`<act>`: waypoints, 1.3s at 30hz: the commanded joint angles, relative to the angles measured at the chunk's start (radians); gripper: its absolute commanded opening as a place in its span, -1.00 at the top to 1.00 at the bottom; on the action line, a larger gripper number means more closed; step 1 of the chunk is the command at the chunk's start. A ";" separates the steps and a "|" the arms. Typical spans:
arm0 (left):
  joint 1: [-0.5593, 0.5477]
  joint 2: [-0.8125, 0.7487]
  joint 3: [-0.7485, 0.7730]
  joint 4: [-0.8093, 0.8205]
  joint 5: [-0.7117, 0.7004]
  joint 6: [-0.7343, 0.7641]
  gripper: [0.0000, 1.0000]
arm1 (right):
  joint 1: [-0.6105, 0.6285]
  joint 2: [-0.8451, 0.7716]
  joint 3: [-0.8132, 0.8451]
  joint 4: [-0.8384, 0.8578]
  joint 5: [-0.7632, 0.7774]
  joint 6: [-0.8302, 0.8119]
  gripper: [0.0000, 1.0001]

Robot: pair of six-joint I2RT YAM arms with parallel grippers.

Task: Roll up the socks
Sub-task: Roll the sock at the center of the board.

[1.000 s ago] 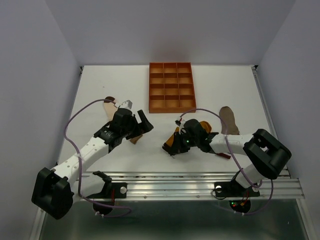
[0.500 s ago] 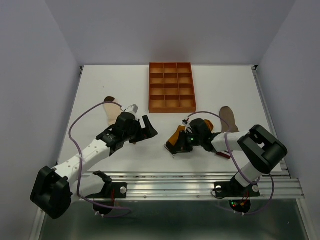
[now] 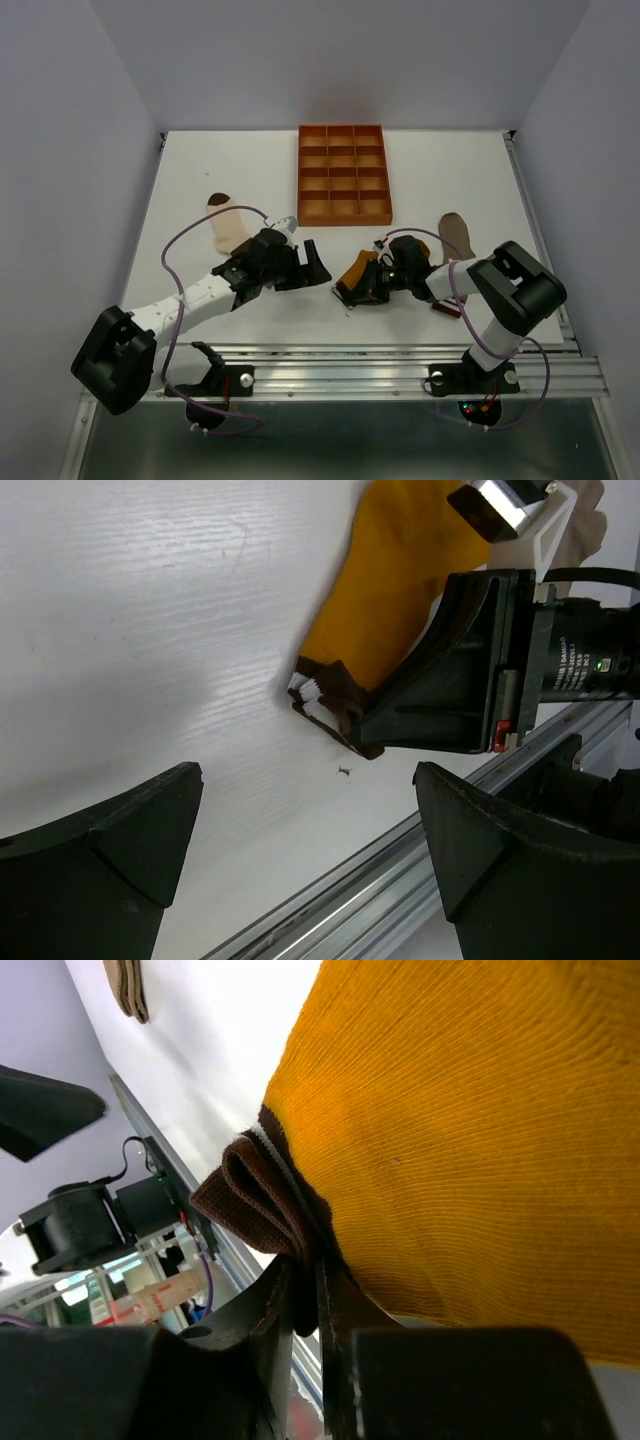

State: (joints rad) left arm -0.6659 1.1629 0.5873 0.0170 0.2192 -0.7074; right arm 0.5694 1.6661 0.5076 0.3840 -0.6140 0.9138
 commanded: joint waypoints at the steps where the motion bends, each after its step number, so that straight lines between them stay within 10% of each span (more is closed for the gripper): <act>1: -0.029 0.053 -0.017 0.089 0.045 0.029 -0.97 | -0.020 0.044 -0.026 -0.027 0.040 -0.001 0.83; 18: -0.090 0.311 0.048 0.222 0.055 0.014 -0.74 | -0.039 0.083 -0.030 -0.027 0.023 -0.012 0.82; 39: -0.129 0.454 0.117 0.189 -0.024 0.020 0.16 | -0.039 0.106 -0.021 -0.007 -0.013 -0.039 0.81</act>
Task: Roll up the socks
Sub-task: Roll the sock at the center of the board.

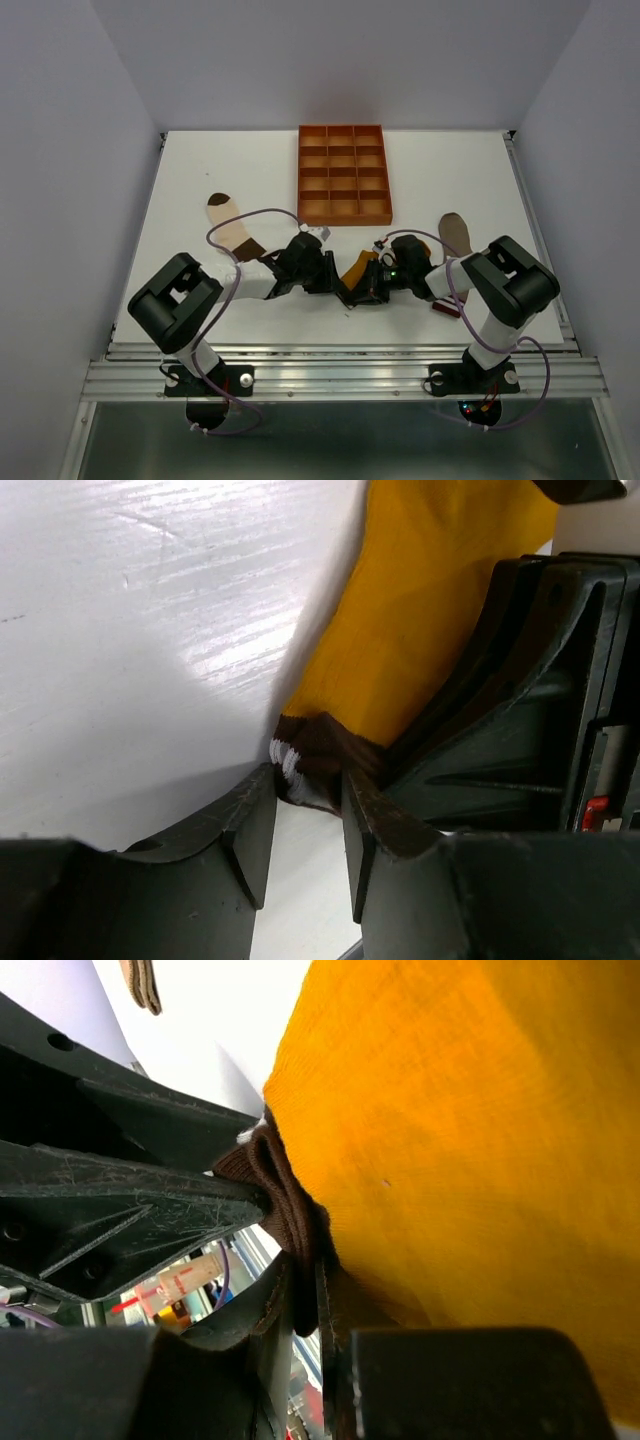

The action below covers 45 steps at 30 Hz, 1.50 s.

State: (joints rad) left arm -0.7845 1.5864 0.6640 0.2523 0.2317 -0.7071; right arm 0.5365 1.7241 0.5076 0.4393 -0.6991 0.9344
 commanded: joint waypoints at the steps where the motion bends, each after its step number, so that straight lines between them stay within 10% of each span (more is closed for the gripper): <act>1: -0.015 0.046 0.046 -0.050 -0.038 0.020 0.16 | -0.006 0.049 -0.020 -0.062 0.069 -0.063 0.81; 11: -0.030 0.080 0.120 -0.125 -0.107 0.014 1.00 | -0.006 0.032 0.009 -0.085 0.039 -0.149 0.46; 21: -0.041 0.052 0.187 -0.322 -0.198 -0.026 1.00 | -0.006 -0.217 0.100 -0.399 0.251 -0.388 -0.22; 45: -0.041 0.122 0.398 -0.726 -0.152 -0.026 1.00 | 0.540 -0.466 0.174 -0.419 0.795 -0.810 -0.22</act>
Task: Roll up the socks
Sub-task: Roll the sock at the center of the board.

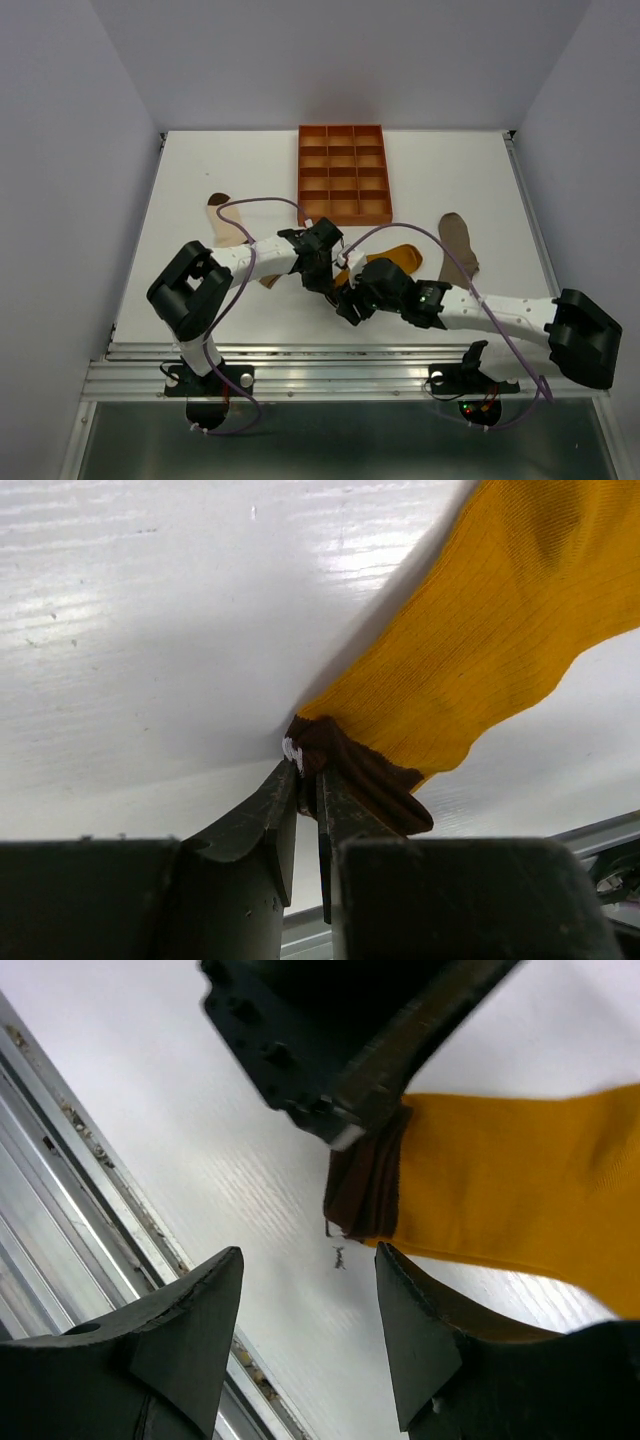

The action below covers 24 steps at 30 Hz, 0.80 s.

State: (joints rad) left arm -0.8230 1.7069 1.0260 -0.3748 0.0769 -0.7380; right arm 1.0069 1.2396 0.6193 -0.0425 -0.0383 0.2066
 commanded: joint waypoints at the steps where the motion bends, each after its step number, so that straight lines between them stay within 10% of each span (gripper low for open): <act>1: -0.002 0.002 0.034 -0.101 0.006 0.002 1.00 | 0.087 0.029 0.065 0.066 0.156 -0.090 -0.22; 24: -0.002 0.016 0.036 -0.141 0.031 -0.005 1.00 | 0.337 0.297 0.195 0.046 0.584 -0.193 -0.18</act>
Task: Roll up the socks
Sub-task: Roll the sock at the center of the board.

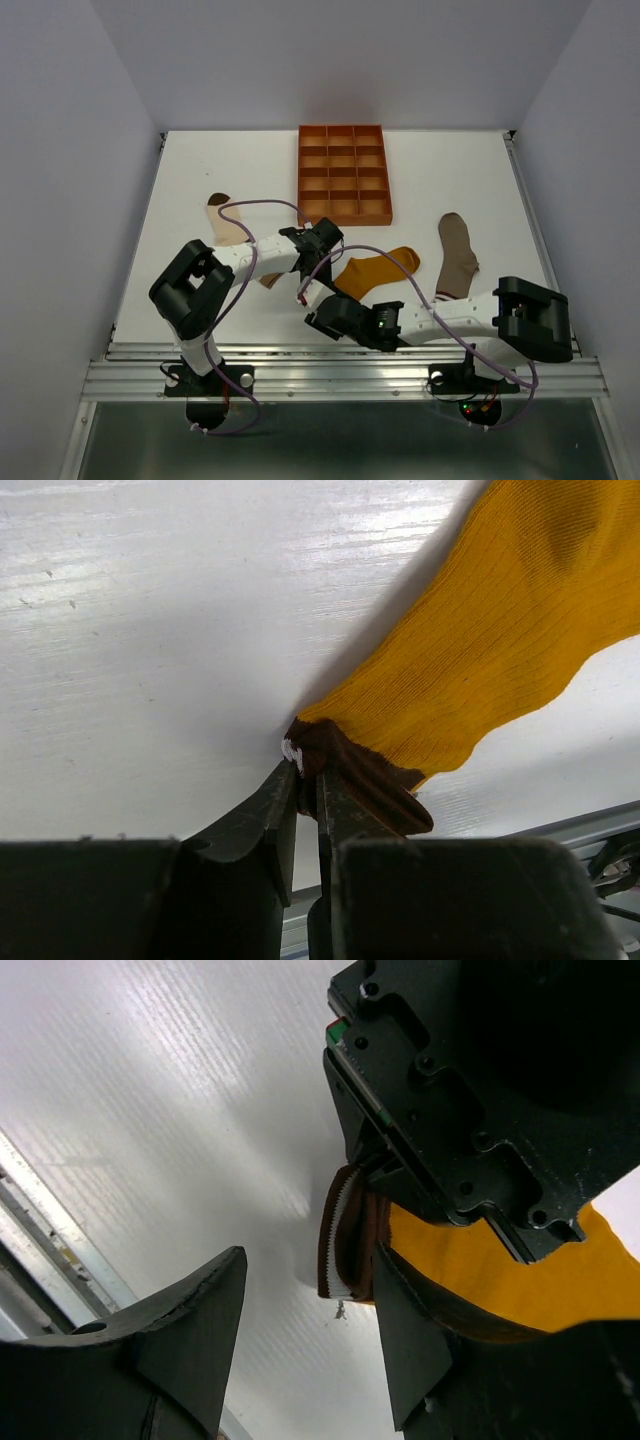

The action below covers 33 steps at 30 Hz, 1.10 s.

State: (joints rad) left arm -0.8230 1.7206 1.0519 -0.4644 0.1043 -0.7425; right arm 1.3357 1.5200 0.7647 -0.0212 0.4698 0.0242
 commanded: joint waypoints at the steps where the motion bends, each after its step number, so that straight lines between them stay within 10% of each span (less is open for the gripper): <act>1: -0.002 0.000 0.011 -0.054 0.002 -0.001 1.00 | 0.008 0.026 0.050 -0.006 0.091 -0.010 -0.17; 21: -0.001 0.020 0.036 -0.106 -0.003 0.005 1.00 | 0.030 0.147 0.081 -0.036 0.164 -0.046 0.04; 33: 0.008 -0.001 0.030 -0.100 0.054 0.009 1.00 | 0.030 0.227 0.090 -0.065 0.208 -0.026 0.74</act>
State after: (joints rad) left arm -0.8188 1.7325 1.0679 -0.5110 0.1150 -0.7418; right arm 1.3617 1.7134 0.8371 -0.0711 0.6575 -0.0128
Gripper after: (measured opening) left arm 0.210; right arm 0.216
